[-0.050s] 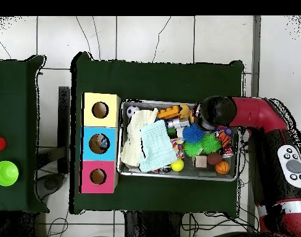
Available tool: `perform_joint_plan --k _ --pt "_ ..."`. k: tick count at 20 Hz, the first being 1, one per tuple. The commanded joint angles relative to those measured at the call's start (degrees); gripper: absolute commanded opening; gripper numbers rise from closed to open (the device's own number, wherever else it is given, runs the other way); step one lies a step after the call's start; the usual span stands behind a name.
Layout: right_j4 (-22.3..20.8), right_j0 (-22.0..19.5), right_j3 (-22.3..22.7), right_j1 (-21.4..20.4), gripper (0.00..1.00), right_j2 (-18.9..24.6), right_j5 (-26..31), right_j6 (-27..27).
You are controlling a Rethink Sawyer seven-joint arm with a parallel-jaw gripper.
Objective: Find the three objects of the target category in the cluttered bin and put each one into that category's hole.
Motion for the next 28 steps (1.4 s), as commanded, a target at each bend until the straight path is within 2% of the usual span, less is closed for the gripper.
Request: perform_joint_plan --k 1,8,19,21,28 --pt "-3.99 -2.31 -10.42 9.96 1.0 5.48 -3.17 -22.78" --pt "-4.09 -3.61 -9.79 14.64 1.0 5.1 -8.56 -20.69" --pt "-3.17 -3.85 -10.12 17.65 1.0 5.11 -9.46 -23.01" --pt "-2.75 -3.92 -10.37 18.16 1.0 5.15 -8.78 -23.9" --pt "0.65 -3.59 -14.88 22.04 1.0 5.95 2.34 -31.14"
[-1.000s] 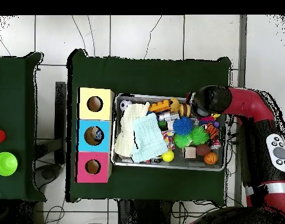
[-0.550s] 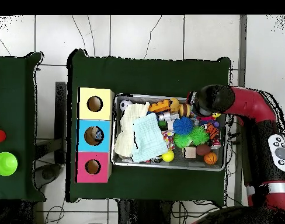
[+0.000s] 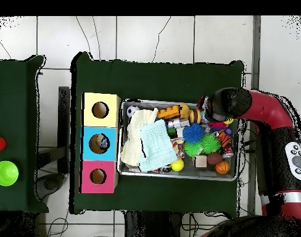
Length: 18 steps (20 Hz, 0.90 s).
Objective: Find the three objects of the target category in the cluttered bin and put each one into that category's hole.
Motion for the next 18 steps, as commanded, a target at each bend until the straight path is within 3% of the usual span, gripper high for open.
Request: perform_joint_plan --k 1,8,18 --pt "-3.17 -0.12 -7.17 15.53 1.0 2.17 -1.31 -19.47" --pt "0.21 0.28 -5.17 13.46 1.0 1.24 5.24 -18.82" --pt "1.97 -0.07 -2.28 11.33 1.0 0.97 7.91 -20.31"
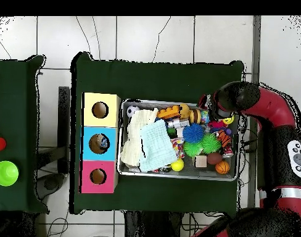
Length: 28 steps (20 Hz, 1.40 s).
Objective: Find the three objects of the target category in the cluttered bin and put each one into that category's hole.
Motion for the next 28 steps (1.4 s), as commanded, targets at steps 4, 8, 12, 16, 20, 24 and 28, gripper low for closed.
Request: perform_joint_plan --k 4,8,12,16,20,24,28 --pt "-2.12 0.24 9.39 2.48 1.0 -0.66 -1.44 -13.3" --pt "-2.77 0.31 18.27 -6.37 1.0 -1.8 -6.56 -8.49" --pt "-3.68 0.8 23.93 -12.18 1.0 -2.7 -11.13 -4.78" --pt "-4.35 2.72 29.56 -19.36 1.0 -5.44 -14.5 0.75" --pt "-3.26 3.45 33.07 -22.16 1.0 -7.37 -16.36 3.56" --pt "-3.41 3.42 32.87 -19.7 1.0 -8.28 -19.03 3.49" --pt "-4.72 3.74 31.38 -17.77 1.0 -9.39 -21.33 2.52"
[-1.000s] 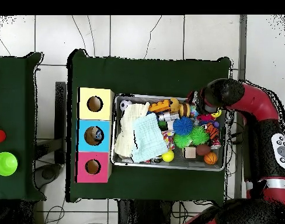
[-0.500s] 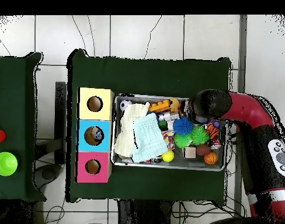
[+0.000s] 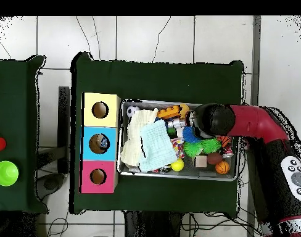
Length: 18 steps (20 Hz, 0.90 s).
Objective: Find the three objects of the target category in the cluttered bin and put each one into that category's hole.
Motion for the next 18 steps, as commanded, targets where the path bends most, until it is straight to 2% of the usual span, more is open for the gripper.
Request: perform_joint_plan --k 1,8,13,18 --pt "-3.66 0.37 5.14 1.37 1.0 -4.2 -5.37 2.33" --pt "-5.48 -0.02 -0.49 7.13 1.0 -5.54 -5.36 -1.62" --pt "-6.55 0.22 -5.24 10.64 1.0 -5.4 -2.06 -5.67" --pt "-8.53 0.5 -8.31 14.02 1.0 -5.43 -3.85 -6.16"
